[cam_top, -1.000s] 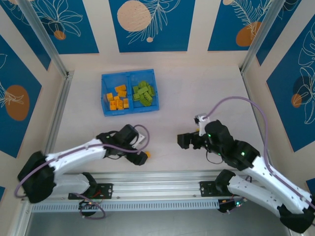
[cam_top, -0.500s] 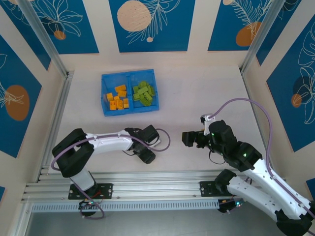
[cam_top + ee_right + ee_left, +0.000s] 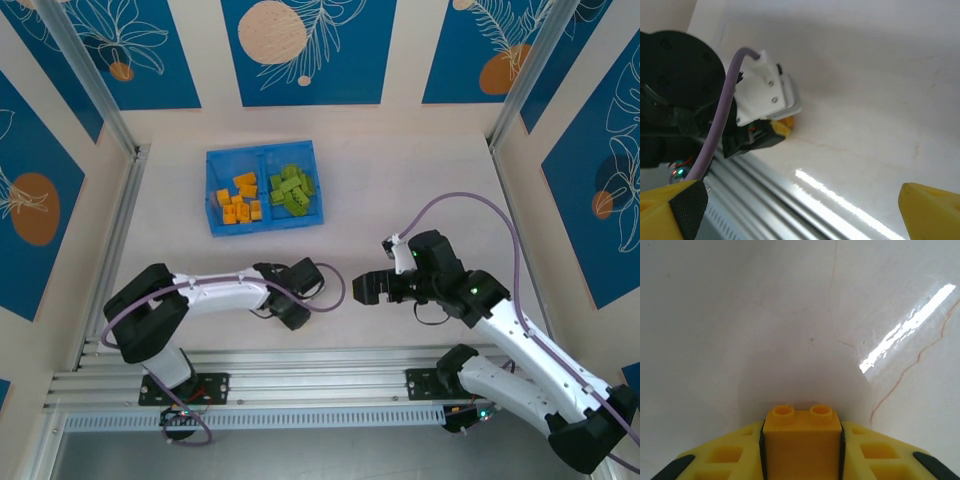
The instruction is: Sort the legos into containers by color
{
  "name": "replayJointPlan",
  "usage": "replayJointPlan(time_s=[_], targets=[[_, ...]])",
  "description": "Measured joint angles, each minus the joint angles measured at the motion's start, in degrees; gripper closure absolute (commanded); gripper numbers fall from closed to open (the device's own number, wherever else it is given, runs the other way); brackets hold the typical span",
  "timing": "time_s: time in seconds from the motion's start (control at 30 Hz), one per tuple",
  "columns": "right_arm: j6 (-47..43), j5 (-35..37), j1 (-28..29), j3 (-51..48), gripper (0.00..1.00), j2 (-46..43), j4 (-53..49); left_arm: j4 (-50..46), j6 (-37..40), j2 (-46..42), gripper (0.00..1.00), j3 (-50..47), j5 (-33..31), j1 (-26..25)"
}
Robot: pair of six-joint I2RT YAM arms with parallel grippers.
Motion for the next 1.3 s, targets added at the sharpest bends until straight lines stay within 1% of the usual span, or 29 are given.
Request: replayJointPlan(time_s=[0.03, 0.13, 0.2, 0.3, 0.37, 0.4, 0.5, 0.57, 0.63, 0.7, 0.83, 0.93, 1.1, 1.17, 1.3], targets=[[0.0, -1.4, -0.4, 0.0, 0.0, 0.5, 0.2, 0.1, -0.4, -0.7, 0.76, -0.7, -0.4, 0.0], [0.1, -4.0, -1.6, 0.0, 0.0, 0.6, 0.9, 0.1, -1.9, -3.7, 0.77, -2.3, -2.7, 0.0], [0.5, -5.0, -2.4, 0.0, 0.0, 0.5, 1.5, 0.1, -2.9, -6.1, 0.76, -2.4, -4.8, 0.2], [0.7, -5.6, -3.6, 0.0, 0.0, 0.6, 2.0, 0.3, -3.8, -10.8, 0.75, -1.9, -7.5, 1.9], [0.7, -5.6, -4.2, 0.1, 0.0, 0.6, 2.1, 0.3, -4.0, -13.6, 0.75, -0.5, -8.6, 4.7], [0.7, -5.6, -4.5, 0.3, 0.0, 0.6, 2.2, 0.4, -3.9, -15.0, 0.75, 0.6, -9.1, 7.0], [0.9, -5.6, -5.2, 0.4, 0.0, 0.6, 2.8, 1.2, -3.3, -17.6, 0.76, 4.7, -9.8, 15.6], [1.2, -5.7, -5.5, 0.4, 0.01, 0.7, 3.3, 2.0, -2.3, -17.4, 0.76, 8.0, -10.0, 21.6], [1.6, -5.9, -5.7, 0.4, 0.01, 1.1, 4.1, 2.8, -0.9, -15.2, 0.76, 12.8, -10.3, 27.5], [2.0, -6.2, -5.9, 0.4, 0.0, 1.7, 4.8, 3.9, 0.0, -11.4, 0.76, 17.7, -10.2, 31.6], [2.3, -6.7, -6.1, 0.4, 0.0, 2.3, 5.4, 7.1, 0.7, 0.2, 0.77, 28.0, -9.9, 38.1], [2.4, -7.1, -6.4, 0.4, 0.0, 2.4, 5.6, 7.6, 0.7, 10.3, 0.77, 36.2, -9.6, 41.0], [2.4, -7.6, -6.8, 0.4, 0.0, 2.3, 5.6, 7.1, 0.7, 23.7, 0.77, 47.3, -10.9, 43.6], [2.6, -7.6, -6.8, 0.4, 0.0, 1.9, 5.4, 6.7, 0.6, 27.4, 0.73, 50.6, -11.3, 44.2], [3.3, -7.6, -6.9, 0.4, 0.01, 0.0, 5.2, 5.7, 0.2, 29.8, 0.51, 52.9, -11.6, 45.1]])
